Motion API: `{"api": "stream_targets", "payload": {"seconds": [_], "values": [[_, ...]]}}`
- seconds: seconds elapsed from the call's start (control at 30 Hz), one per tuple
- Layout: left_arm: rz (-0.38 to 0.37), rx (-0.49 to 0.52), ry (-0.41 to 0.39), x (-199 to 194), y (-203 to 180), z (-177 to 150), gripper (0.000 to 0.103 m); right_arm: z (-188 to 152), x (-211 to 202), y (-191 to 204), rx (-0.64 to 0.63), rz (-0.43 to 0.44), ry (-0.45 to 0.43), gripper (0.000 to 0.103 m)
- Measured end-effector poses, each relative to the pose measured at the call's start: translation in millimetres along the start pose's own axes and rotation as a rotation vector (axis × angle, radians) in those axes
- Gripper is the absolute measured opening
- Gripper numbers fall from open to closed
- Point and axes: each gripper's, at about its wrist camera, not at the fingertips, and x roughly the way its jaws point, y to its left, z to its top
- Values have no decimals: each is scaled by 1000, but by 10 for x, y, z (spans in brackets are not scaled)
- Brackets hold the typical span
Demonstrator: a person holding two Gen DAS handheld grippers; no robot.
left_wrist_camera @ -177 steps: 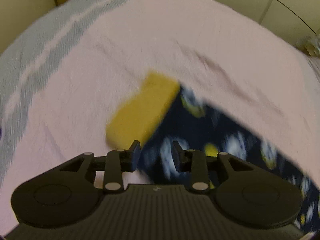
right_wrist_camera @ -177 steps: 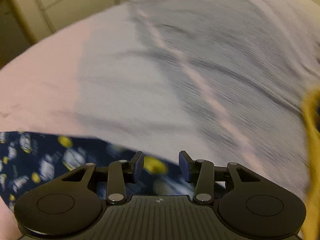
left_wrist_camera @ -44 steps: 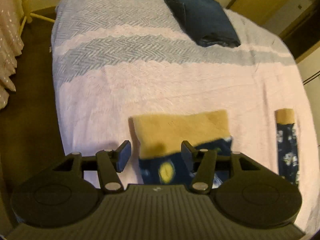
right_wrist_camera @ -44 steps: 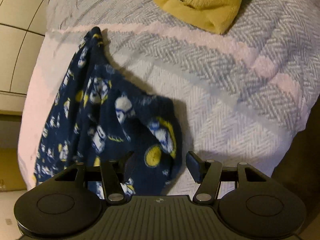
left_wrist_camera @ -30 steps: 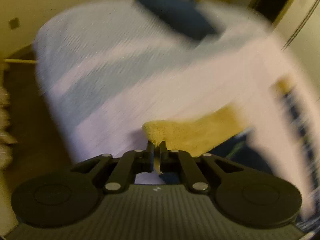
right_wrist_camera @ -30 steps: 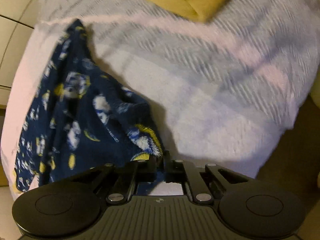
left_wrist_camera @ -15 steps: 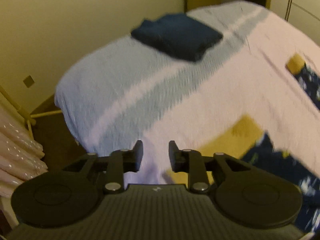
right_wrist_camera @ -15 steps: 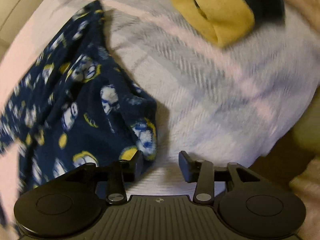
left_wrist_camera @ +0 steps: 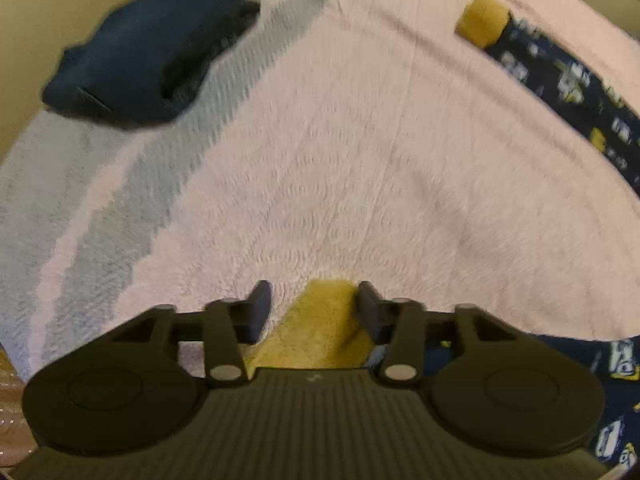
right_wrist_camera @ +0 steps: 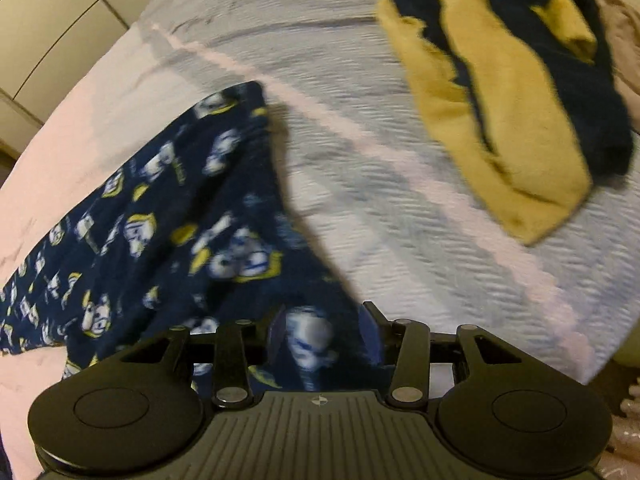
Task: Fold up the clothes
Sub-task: 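Lay the pajamas flat on the blanket with both grippers and release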
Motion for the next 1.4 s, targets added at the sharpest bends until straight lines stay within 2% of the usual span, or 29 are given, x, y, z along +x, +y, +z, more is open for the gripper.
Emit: {"api": "stream_targets", "payload": {"seconds": [0.03,0.1,0.17,0.27,0.4,0.47,0.53,0.63,0.7,0.77,0.83,0.9,1.0,1.03,1.07,1.13,1.2,1.3,1.33,1.4], "values": [[-23,-11,-2,22,23,-10,7,-14,38,50,-2,3,7,45],[-37,-7,-41,1,32,-18,5,-45,104,114,4,6,18,45],[-16,11,-119,-74,1,5,4,-70,177,156,12,11,32,45],[7,-60,-246,-177,73,120,5,-95,261,208,6,6,34,45],[130,-11,-213,104,-40,141,6,-117,353,232,2,-8,38,45],[189,57,-205,177,-191,88,6,-122,384,242,-7,-18,41,45],[199,1,-236,89,-180,73,9,-105,347,245,-12,-12,35,45],[234,-191,-299,-226,18,61,9,-93,221,239,-25,4,11,45],[195,-300,-350,-558,104,-97,9,-149,92,251,-64,-2,-20,45],[120,-289,-355,-819,23,-289,9,-271,-21,303,-120,-3,-49,45],[38,-182,-310,-942,-192,-542,15,-455,-39,378,-210,-1,-52,45],[20,-106,-245,-888,-386,-842,16,-664,-13,463,-313,-9,-48,45],[68,-136,-53,-530,-438,-1304,16,-926,174,411,-412,-109,-9,45],[102,-141,-13,-472,-426,-1441,16,-1009,252,330,-441,-173,25,45],[137,-144,21,-433,-417,-1561,17,-1065,283,247,-454,-198,48,45],[204,-156,52,-556,-438,-1671,16,-1123,180,104,-450,-153,45,45],[215,-152,45,-777,-523,-1745,16,-1123,51,101,-451,-146,35,45],[200,-67,-7,-1075,-867,-1834,27,-1165,-103,81,-443,-77,-11,45],[175,-63,0,-1169,-1003,-1875,26,-1194,-61,67,-458,-83,20,46],[125,-54,13,-1358,-1277,-1957,26,-1235,42,82,-508,-188,112,46]]}}
